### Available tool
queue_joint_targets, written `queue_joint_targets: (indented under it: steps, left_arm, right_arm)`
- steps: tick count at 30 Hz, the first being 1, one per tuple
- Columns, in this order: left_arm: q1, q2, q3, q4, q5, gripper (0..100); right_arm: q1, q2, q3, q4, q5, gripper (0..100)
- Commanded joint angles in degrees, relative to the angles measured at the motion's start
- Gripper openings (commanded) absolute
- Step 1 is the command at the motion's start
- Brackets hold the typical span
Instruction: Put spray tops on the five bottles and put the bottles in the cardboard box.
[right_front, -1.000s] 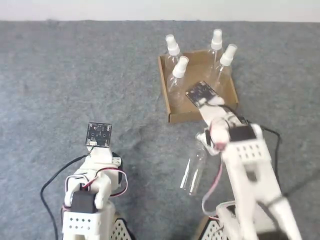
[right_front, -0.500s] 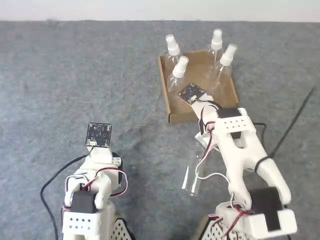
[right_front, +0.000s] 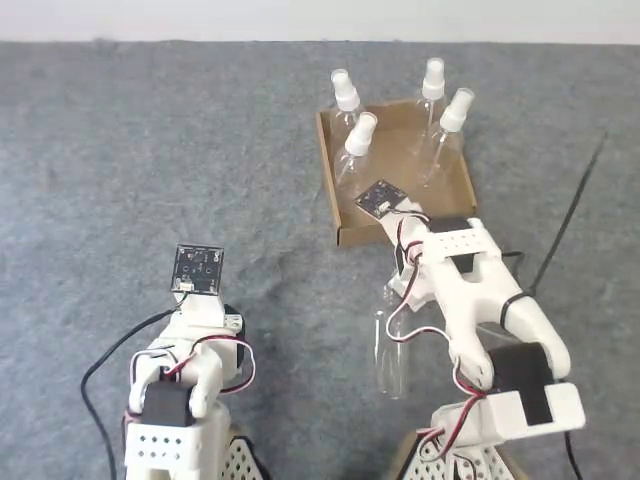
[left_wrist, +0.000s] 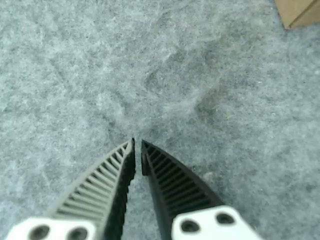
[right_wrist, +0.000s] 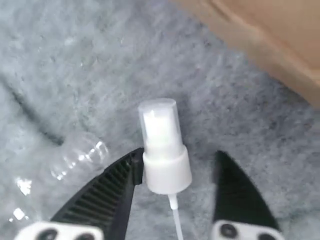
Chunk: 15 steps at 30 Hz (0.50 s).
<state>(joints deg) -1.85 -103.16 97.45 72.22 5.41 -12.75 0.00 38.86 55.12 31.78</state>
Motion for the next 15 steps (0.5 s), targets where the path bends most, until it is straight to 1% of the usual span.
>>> queue_joint_targets:
  steps: [1, 4, 10, 13, 15]
  left_arm:
    - [0.0, -1.14, -0.92, 0.26, 0.09, 1]
    - [0.0, -1.14, -0.92, 0.26, 0.09, 1]
    - [0.0, -1.14, -0.92, 0.26, 0.09, 1]
    - [0.0, -1.14, -0.92, 0.26, 0.09, 1]
    - [0.0, -1.14, -0.92, 0.26, 0.09, 1]
  right_arm:
    - [0.13, -1.98, -3.52, -0.13, -0.7, 10.0]
    - [0.31, -4.44, -3.52, 0.75, -3.6, 7.5]
    - [-0.13, -14.37, -4.31, 7.34, -4.22, 4.1]
    - [0.92, -20.35, -8.09, 12.62, -5.8, 3.8]
    - [0.92, -23.6, -13.36, 16.75, -6.24, 3.8]
